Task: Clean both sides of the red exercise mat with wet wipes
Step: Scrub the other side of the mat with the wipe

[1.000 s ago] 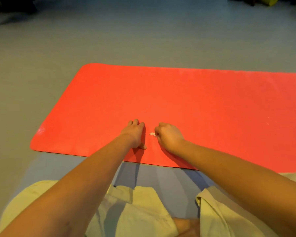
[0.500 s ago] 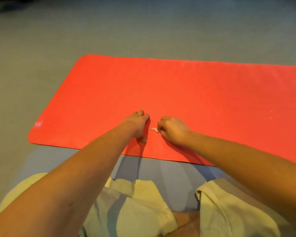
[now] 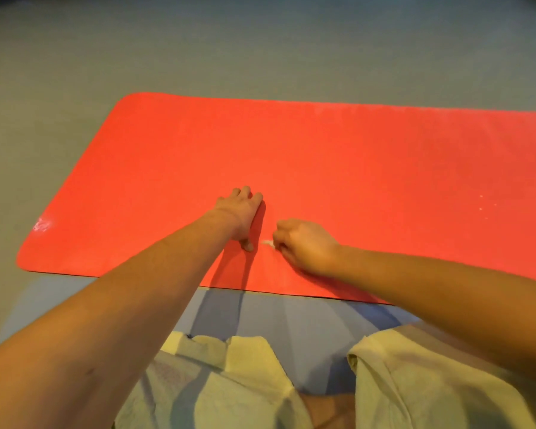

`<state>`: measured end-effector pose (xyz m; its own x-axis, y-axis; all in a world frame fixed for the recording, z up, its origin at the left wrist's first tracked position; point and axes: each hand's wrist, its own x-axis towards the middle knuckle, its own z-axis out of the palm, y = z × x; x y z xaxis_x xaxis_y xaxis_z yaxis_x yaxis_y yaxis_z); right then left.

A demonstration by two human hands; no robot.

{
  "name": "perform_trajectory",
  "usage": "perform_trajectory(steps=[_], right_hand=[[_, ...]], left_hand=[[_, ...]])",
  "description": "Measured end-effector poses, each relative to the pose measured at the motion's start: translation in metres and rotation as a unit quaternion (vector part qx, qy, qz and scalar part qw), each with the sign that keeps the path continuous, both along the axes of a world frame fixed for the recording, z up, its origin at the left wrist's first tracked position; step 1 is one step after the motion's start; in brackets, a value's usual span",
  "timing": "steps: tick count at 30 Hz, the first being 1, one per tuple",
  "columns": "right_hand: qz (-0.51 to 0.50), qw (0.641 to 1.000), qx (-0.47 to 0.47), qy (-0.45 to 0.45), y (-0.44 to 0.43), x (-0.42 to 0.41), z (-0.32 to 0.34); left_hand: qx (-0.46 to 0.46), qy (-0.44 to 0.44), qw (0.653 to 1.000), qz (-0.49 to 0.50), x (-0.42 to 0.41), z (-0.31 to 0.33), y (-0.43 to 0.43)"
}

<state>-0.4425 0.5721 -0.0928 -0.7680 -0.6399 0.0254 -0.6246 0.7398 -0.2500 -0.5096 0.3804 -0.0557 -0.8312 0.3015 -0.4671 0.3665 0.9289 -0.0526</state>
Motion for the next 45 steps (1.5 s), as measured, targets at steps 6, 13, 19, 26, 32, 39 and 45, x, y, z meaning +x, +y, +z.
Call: perform_trajectory(steps=[6, 13, 19, 26, 32, 39, 45], right_hand=[[-0.146, 0.989, 0.025, -0.005, -0.009, -0.044, 0.008], [0.066, 0.997, 0.0, -0.027, 0.01, 0.041, 0.004], [-0.079, 0.997, -0.022, 0.005, 0.005, -0.042, -0.001], [-0.133, 0.991, 0.014, 0.017, 0.001, -0.07, 0.001], [0.055, 0.998, 0.018, 0.004, 0.021, -0.031, 0.003], [-0.041, 0.998, 0.022, 0.037, 0.025, -0.139, 0.004], [-0.138, 0.99, -0.004, 0.04, 0.025, -0.17, -0.001]], left_hand=[[0.016, -0.039, 0.999, 0.009, -0.007, 0.004, 0.0], [0.021, 0.019, 1.0, 0.0, -0.021, 0.004, 0.009], [0.029, 0.004, 1.0, 0.011, -0.027, -0.005, 0.007], [0.025, -0.023, 0.999, 0.019, -0.039, -0.001, 0.01], [0.039, 0.026, 0.998, 0.04, -0.054, -0.008, 0.023], [0.049, 0.007, 0.998, 0.049, -0.067, -0.018, 0.016], [-0.009, -0.028, 1.0, 0.009, -0.081, -0.008, 0.024]])
